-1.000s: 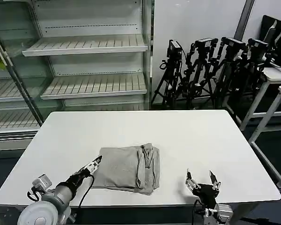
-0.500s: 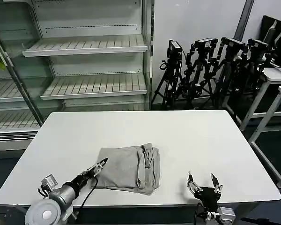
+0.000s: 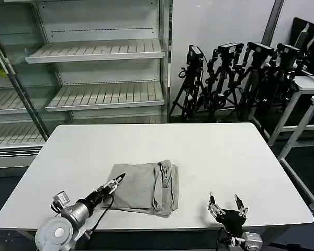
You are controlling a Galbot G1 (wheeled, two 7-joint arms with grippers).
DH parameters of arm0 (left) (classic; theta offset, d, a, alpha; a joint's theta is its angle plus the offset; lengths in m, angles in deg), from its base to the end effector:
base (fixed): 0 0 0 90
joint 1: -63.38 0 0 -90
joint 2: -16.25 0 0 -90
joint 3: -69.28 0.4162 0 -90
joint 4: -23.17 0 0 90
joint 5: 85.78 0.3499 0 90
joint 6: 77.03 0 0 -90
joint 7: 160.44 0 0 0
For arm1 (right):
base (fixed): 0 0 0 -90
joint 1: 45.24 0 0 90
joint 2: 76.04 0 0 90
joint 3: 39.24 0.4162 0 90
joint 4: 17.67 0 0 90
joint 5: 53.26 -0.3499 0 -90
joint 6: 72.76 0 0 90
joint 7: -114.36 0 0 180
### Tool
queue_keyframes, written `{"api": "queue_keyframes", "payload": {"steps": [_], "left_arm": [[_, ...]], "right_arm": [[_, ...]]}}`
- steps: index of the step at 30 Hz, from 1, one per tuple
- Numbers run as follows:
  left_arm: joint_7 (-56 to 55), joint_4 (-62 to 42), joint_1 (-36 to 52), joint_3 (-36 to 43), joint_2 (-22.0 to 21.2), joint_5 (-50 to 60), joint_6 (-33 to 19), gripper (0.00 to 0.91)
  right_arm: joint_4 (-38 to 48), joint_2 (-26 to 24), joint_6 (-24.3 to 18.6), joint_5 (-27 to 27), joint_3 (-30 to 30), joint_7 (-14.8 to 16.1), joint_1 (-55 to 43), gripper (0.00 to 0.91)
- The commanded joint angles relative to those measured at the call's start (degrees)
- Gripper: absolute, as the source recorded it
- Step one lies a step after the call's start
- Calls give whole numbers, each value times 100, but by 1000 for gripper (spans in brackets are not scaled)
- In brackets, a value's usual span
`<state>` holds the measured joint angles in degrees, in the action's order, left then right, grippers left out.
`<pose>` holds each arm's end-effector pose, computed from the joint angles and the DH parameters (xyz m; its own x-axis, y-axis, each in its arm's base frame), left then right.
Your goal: Fold and organize the clothes.
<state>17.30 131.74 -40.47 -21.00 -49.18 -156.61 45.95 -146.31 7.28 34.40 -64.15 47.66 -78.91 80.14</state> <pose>0.2558 0.1282 -0.3479 -0.8047 0.4775 0.3527 0.0967 0.6916 -0.7157 0.1078 -0.0083 -0.3195 -0.9602 0.0818 0.2669 0.1031 0.9924 0.0666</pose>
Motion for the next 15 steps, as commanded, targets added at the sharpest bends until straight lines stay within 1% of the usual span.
{"api": "queue_keyframes", "payload": {"steps": [1, 10, 15], "left_arm": [[206, -191, 96, 54, -11, 75, 26, 40], [220, -16, -13, -44, -48, -86, 30, 40], [63, 230, -75, -288, -9, -473, 28, 40]], "right_arm": [[-52, -12, 15, -16, 8, -1, 14, 907], [-131, -39, 28, -25, 6, 10, 19, 907], [-169, -49, 25, -48, 17, 5, 18, 907]]}}
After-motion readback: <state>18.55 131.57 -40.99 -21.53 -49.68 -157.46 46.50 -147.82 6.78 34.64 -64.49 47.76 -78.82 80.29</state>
